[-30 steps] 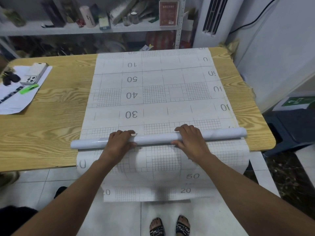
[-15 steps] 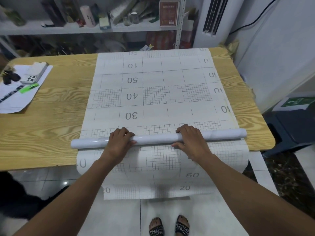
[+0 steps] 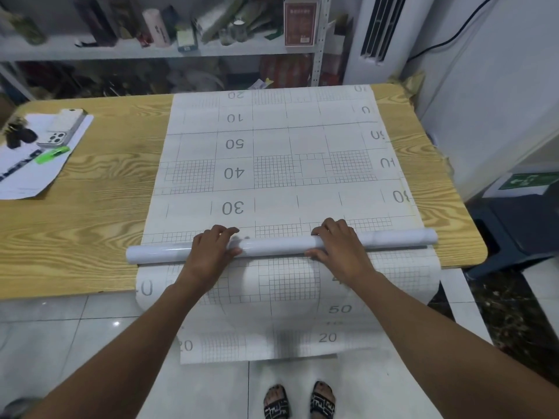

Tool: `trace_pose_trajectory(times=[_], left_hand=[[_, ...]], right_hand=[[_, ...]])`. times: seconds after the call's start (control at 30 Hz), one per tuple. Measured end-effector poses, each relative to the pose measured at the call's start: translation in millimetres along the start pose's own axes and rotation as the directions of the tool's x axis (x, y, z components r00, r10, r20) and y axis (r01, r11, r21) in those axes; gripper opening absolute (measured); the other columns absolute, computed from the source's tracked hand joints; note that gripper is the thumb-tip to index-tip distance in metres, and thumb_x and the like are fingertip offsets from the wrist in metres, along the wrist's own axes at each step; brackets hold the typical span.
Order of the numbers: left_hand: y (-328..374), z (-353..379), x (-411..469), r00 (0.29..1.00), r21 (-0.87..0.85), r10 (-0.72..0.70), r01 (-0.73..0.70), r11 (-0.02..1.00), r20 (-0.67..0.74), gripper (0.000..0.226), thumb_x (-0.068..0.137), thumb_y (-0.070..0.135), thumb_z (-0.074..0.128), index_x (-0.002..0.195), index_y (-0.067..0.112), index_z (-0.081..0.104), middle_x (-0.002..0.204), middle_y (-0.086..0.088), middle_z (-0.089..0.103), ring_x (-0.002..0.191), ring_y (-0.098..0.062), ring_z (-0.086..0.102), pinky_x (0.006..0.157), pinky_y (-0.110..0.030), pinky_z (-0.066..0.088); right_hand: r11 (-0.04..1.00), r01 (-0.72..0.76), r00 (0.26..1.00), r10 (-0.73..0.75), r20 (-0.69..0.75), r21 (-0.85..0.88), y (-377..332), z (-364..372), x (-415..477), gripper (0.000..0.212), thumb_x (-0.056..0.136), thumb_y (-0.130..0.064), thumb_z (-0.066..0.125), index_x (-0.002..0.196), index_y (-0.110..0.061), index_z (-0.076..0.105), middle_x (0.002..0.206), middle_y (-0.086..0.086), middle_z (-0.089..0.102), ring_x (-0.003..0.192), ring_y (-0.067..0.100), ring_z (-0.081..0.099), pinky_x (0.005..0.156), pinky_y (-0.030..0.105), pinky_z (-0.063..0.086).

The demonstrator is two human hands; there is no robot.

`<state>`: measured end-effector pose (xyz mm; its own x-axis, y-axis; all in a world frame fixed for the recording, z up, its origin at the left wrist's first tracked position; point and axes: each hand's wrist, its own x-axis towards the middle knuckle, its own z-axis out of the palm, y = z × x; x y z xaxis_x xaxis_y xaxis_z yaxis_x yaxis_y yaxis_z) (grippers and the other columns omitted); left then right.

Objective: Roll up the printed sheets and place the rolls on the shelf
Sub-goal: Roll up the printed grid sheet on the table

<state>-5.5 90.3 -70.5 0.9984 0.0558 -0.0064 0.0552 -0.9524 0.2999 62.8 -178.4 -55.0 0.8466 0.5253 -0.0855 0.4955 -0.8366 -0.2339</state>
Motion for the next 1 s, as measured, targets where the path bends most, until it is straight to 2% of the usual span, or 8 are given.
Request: trace_pose_trajectory(times=[0.1,0.17,0.33,0.47,0.57,0.7,0.87,1.0], left_hand=[[8.9,-4.9,-6.2,0.996,-0.173,-0.085,0.083,0.982,-0.005,0.047,0.079,0.023,0.071,0.122,0.013,0.055,0.13,-0.013,0.041,0.106,-0.029,0.049,0.091,-0.033,0.037],[10.8,-4.7,-8.4,0.996,-0.195,-0.084,0.081,0.977,-0.004,0.051,0.077,0.023,0.073,0.123,0.013,0.054,0.133,-0.014,0.037,0.111,-0.029,0.044,0.095,-0.033,0.036],[12.1,-4.8,-8.4,0.999,-0.112,-0.007,0.002,0.994,-0.046,0.049,0.073,0.012,0.076,0.117,0.005,0.057,0.116,-0.019,0.047,0.099,-0.034,0.049,0.088,-0.039,0.043],[11.6,-3.4,-5.1,0.997,-0.056,0.048,-0.052,0.997,-0.063,0.054,0.055,0.007,0.086,0.102,0.0,0.062,0.094,-0.022,0.055,0.076,-0.037,0.055,0.069,-0.042,0.049],[7.3,-1.6,-5.1,0.994,-0.035,0.104,-0.105,0.994,-0.034,0.059,0.045,0.008,0.09,0.096,0.005,0.061,0.084,-0.018,0.057,0.065,-0.035,0.056,0.059,-0.039,0.048],[4.8,-0.6,-5.0,0.991,-0.03,0.128,-0.129,0.991,-0.036,0.061,0.048,0.005,0.087,0.096,0.017,0.051,0.082,-0.013,0.055,0.063,-0.03,0.053,0.057,-0.031,0.038],[5.5,-0.2,-3.2,0.989,0.018,0.15,-0.15,0.988,0.001,0.064,0.041,0.009,0.091,0.093,0.014,0.054,0.079,-0.012,0.056,0.062,-0.031,0.055,0.057,-0.032,0.039],[3.6,0.1,-2.8,0.988,0.038,0.157,-0.158,0.987,0.01,0.063,0.045,0.009,0.09,0.094,0.017,0.052,0.08,-0.009,0.055,0.066,-0.029,0.054,0.059,-0.031,0.033]], right_hand=[[1.0,-0.003,1.0,0.003,0.016,-0.01,-0.6,-0.8,1.5,0.045,0.09,-0.049,0.049,0.122,-0.018,0.053,0.118,0.0,0.049,0.105,0.02,0.042,0.092,0.031,0.035],[1.0,0.002,1.0,-0.002,0.026,-0.025,-1.0,-1.9,2.3,0.043,0.093,-0.047,0.046,0.122,-0.017,0.052,0.119,0.0,0.049,0.105,0.02,0.042,0.092,0.031,0.035],[0.999,0.002,0.999,0.0,0.044,-0.037,-1.3,-2.4,3.8,0.038,0.096,-0.043,0.042,0.122,-0.018,0.053,0.12,0.0,0.05,0.106,0.02,0.042,0.092,0.033,0.035],[0.999,0.0,0.999,0.003,0.054,-0.048,-1.1,-0.5,5.2,0.036,0.097,-0.042,0.039,0.121,-0.018,0.054,0.12,-0.001,0.05,0.105,0.02,0.043,0.091,0.032,0.035],[0.998,0.009,0.998,-0.006,0.056,-0.061,0.1,1.9,4.7,0.034,0.098,-0.039,0.04,0.121,-0.018,0.054,0.119,-0.001,0.051,0.105,0.02,0.043,0.09,0.032,0.034],[0.999,0.014,0.999,-0.011,0.05,-0.046,1.4,3.3,4.6,0.033,0.098,-0.037,0.04,0.121,-0.017,0.055,0.117,0.0,0.052,0.104,0.021,0.044,0.09,0.032,0.035],[1.0,-0.01,0.998,0.009,0.06,0.018,1.6,3.0,3.9,0.037,0.097,-0.039,0.041,0.129,-0.021,0.046,0.122,-0.002,0.053,0.107,0.021,0.045,0.092,0.032,0.032],[0.999,-0.018,0.999,0.017,0.04,0.037,0.5,2.0,2.3,0.039,0.096,-0.04,0.042,0.129,-0.019,0.043,0.122,-0.002,0.054,0.105,0.02,0.047,0.091,0.033,0.034]])
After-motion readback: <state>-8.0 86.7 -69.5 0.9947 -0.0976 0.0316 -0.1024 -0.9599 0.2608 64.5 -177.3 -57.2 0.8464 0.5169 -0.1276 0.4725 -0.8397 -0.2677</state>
